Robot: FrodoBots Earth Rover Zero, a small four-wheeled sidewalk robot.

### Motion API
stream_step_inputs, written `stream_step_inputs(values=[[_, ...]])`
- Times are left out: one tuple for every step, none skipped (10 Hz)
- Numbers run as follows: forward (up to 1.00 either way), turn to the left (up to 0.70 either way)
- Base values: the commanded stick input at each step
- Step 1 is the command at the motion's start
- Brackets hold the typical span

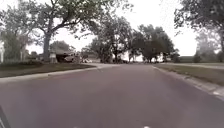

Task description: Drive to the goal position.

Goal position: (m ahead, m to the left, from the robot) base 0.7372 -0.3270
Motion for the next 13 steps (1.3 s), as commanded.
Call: stream_step_inputs(values=[[0.7, 0.0], [0.7, 0.0], [0.7, 0.0], [0.7, 0.0], [0.7, 0.0], [0.7, 0.0], [0.7, 0.0], [0.7, 0.0], [0.7, 0.0], [0.7, 0.0], [0.7, 0.0], [0.7, 0.0], [0.7, 0.0]])
